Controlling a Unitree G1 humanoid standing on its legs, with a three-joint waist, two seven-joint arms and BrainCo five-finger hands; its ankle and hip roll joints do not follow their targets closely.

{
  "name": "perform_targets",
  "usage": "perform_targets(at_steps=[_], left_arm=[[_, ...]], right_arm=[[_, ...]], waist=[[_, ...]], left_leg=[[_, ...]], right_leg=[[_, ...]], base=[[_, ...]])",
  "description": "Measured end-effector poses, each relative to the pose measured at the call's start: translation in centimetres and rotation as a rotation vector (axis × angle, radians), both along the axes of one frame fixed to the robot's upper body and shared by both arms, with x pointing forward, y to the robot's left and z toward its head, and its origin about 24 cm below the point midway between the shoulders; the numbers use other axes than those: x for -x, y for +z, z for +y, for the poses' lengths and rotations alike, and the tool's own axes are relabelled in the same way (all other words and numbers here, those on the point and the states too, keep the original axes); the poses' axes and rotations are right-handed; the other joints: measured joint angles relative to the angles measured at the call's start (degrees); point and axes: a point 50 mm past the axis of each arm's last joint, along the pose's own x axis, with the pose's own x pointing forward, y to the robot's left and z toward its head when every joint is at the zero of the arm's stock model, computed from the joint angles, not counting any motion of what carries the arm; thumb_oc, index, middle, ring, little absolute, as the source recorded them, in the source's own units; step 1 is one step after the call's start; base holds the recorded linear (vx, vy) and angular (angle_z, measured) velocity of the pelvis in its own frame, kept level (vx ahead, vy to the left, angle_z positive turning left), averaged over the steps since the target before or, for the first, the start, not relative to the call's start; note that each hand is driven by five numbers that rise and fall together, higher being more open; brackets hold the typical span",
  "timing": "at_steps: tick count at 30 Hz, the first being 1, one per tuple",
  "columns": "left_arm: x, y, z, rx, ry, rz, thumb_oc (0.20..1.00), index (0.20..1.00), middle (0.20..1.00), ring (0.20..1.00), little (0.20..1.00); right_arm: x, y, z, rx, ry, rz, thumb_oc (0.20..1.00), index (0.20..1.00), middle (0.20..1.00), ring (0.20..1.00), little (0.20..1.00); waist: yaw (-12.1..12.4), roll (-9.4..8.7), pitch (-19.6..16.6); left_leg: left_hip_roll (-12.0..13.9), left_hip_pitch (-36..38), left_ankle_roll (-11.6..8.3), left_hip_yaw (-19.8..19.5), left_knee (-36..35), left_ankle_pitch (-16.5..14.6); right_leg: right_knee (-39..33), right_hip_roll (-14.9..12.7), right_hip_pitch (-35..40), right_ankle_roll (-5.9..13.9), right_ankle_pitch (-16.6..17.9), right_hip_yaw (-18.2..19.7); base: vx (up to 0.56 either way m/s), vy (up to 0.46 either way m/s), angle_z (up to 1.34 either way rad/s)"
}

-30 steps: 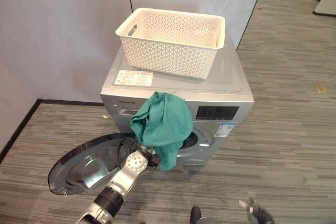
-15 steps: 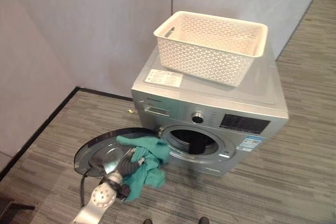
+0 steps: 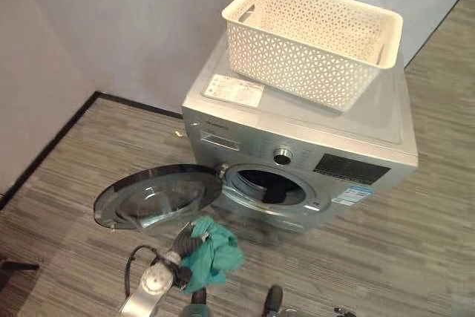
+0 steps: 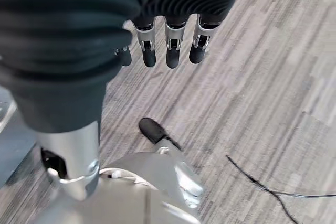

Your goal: Grab the laundry basket,head to the washer,open it,put in the laundry and shut it.

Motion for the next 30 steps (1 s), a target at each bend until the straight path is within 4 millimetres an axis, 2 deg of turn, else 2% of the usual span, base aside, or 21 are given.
perform_targets(at_steps=[2, 5, 7, 8, 10, 12, 13, 15, 18, 21, 23, 24, 26, 27, 30], left_arm=[[-1.6, 1.2, -1.4, 0.011, -0.042, -0.057, 0.2, 0.2, 0.2, 0.2, 0.2], [-3.2, 2.5, -2.2, 0.018, -0.065, -0.114, 0.2, 0.2, 0.2, 0.2, 0.2], [-4.1, 3.0, -2.7, 0.011, -0.079, -0.137, 0.2, 0.2, 0.2, 0.2, 0.2], [-4.5, 3.3, -3.3, 0.007, -0.101, -0.145, 0.2, 0.2, 0.2, 0.2, 0.2], [-5.0, 3.8, -3.8, 0.032, -0.104, -0.158, 0.2, 0.2, 0.2, 0.2, 0.2], [-5.1, 4.0, -4.7, 0.052, -0.121, -0.163, 0.2, 0.2, 0.2, 0.2, 0.2], [-5.7, 4.7, -5.3, 0.042, -0.147, -0.192, 0.2, 0.2, 0.2, 0.2, 0.2], [-6.4, 5.5, -5.8, 0.047, -0.156, -0.221, 0.2, 0.2, 0.2, 0.2, 0.2], [-7.7, 6.3, -7.1, 0.083, -0.138, -0.233, 0.2, 0.2, 0.2, 0.2, 0.2], [-8.8, 7.1, -8.4, 0.144, -0.103, -0.24, 0.2, 0.2, 0.2, 0.2, 0.2], [-9.6, 7.7, -10.1, 0.157, -0.107, -0.241, 0.2, 0.2, 0.2, 0.2, 0.2], [-9.8, 8.1, -10.5, 0.158, -0.117, -0.255, 0.2, 0.2, 0.2, 0.2, 0.2], [-10.3, 8.9, -10.9, 0.154, -0.123, -0.282, 0.2, 0.2, 0.2, 0.2, 0.2], [-10.9, 10.0, -11.4, 0.166, -0.114, -0.317, 0.2, 0.2, 0.2, 0.2, 0.2], [-11.4, 11.1, -12.1, 0.166, -0.124, -0.35, 0.2, 0.2, 0.2, 0.2, 0.2]], right_arm=[[-1.1, 0.1, 0.6, -0.012, 0.012, -0.037, 1.0, 1.0, 1.0, 1.0, 1.0], [-3.0, 0.4, 1.4, -0.029, 0.033, -0.086, 1.0, 1.0, 1.0, 1.0, 1.0], [-4.5, 0.8, 1.8, -0.032, 0.062, -0.12, 1.0, 1.0, 1.0, 1.0, 1.0], [-5.4, 1.2, 2.0, -0.039, 0.073, -0.16, 1.0, 1.0, 1.0, 1.0, 1.0], [-6.4, 1.6, 2.2, -0.045, 0.082, -0.197, 1.0, 1.0, 1.0, 1.0, 1.0], [-7.1, 1.9, 2.3, -0.043, 0.086, -0.219, 1.0, 1.0, 1.0, 1.0, 1.0], [-8.3, 2.5, 2.3, -0.037, 0.093, -0.26, 1.0, 1.0, 1.0, 1.0, 1.0], [-10.0, 3.4, 2.9, -0.056, 0.108, -0.329, 1.0, 1.0, 1.0, 1.0, 1.0], [-12.5, 4.2, 4.2, -0.072, 0.151, -0.377, 1.0, 1.0, 1.0, 1.0, 1.0], [-14.2, 4.6, 4.8, -0.05, 0.185, -0.376, 1.0, 1.0, 1.0, 1.0, 1.0], [-14.0, 4.3, 4.6, -0.035, 0.172, -0.356, 1.0, 1.0, 1.0, 1.0, 1.0], [-13.8, 4.2, 4.7, -0.036, 0.167, -0.353, 1.0, 1.0, 1.0, 1.0, 1.0], [-13.9, 4.3, 4.5, -0.022, 0.16, -0.362, 1.0, 1.0, 1.0, 1.0, 1.0], [-14.3, 4.6, 4.6, -0.021, 0.164, -0.379, 1.0, 1.0, 1.0, 1.0, 1.0], [-14.7, 4.9, 4.7, -0.024, 0.175, -0.399, 1.0, 1.0, 1.0, 1.0, 1.0]], waist=[[-0.6, -1.04, 1.47], [-1.18, -2.52, 3.81], [-2.07, -3.5, 4.92], [-3.36, -3.7, 5.16], [-3.82, -4.14, 6.72], [-3.83, -4.53, 7.47], [-3.83, -4.54, 8.37], [-4.18, -5.2, 9.72], [-4.1, -6.47, 11.99], [-5.2, -6.1, 13.92], [-5.56, -5.14, 15.36], [-5.71, -5.24, 15.84], [-6.12, -4.56, 16.92], [-6.96, -4.35, 17.56], [-7.66, -4.0, 18.78]], left_leg=[[-0.37, -2.29, -0.04, 0.59, 1.45, -0.51], [-0.86, -4.76, 0.3, 2.15, 3.24, -0.85], [-1.76, -6.96, 1.15, 3.65, 4.92, -1.4], [-2.66, -9.5, 2.02, 3.66, 6.86, -2.01], [-3.39, -10.13, 2.62, 4.68, 7.72, -2.39], [-4.56, -11.96, 3.51, 4.97, 10.53, -3.74], [-4.87, -14.76, 5.6, 4.92, 14.53, -5.51], [-5.1, -16.01, 5.27, 5.11, 16.66, -6.41], [-6.06, -19.52, 6.66, 6.65, 21.74, -8.08], [-6.41, -22.51, 8.13, 7.27, 26.14, -10.88], [-6.58, -22.89, 8.85, 7.52, 28.44, -11.52], [-6.76, -22.96, 9.11, 7.49, 28.93, -12.19], [-6.35, -23.67, 8.75, 6.46, 30.96, -13.24], [-6.2, -25.24, 8.1, 5.54, 32.4, -13.5], [-5.77, -25.96, 7.66, 4.38, 32.93, -13.55]], right_leg=[[0.02, -0.07, -2.42, -0.4, 1.16, 0.75], [0.03, -0.54, -5.06, -0.62, 2.84, 2.46], [0.03, -1.49, -7.35, -0.33, 3.65, 4.12], [0.07, -2.38, -9.06, 0.02, 4.32, 4.72], [0.08, -3.08, -9.69, 0.37, 4.9, 5.56], [1.42, -4.18, -10.65, 0.73, 4.79, 6.1], [4.75, -5.21, -13.23, 1.42, 3.82, 6.77], [7.11, -5.92, -15.24, 1.28, 3.02, 7.58], [9.73, -7.6, -18.62, 1.29, 3.26, 10.22], [10.19, -8.67, -20.76, 1.21, 3.59, 12.82], [8.96, -9.26, -20.68, 1.11, 3.51, 14.46], [8.58, -9.84, -20.68, 1.17, 3.56, 14.79], [8.97, -9.34, -20.54, 2.37, 4.32, 14.77], [9.73, -9.13, -20.82, 5.36, 4.8, 14.47], [10.89, -8.6, -20.95, 5.27, 4.5, 13.09]], base=[[-0.17, 0.178, -0.12], [-0.14, 0.183, -0.31], [-0.15, 0.227, -0.33], [-0.07, 0.112, -0.14], [-0.06, 0.099, -0.1], [-0.14, 0.187, -0.03], [-0.1, 0.075, -0.07], [-0.1, 0.057, -0.09], [-0.04, 0.037, -0.16], [0.02, -0.029, -0.15], [0.05, -0.073, -0.03], [0.04, -0.084, 0.05], [-0.02, -0.097, 0.09], [0.14, -0.181, 0.18], [0.06, -0.144, 0.18]])
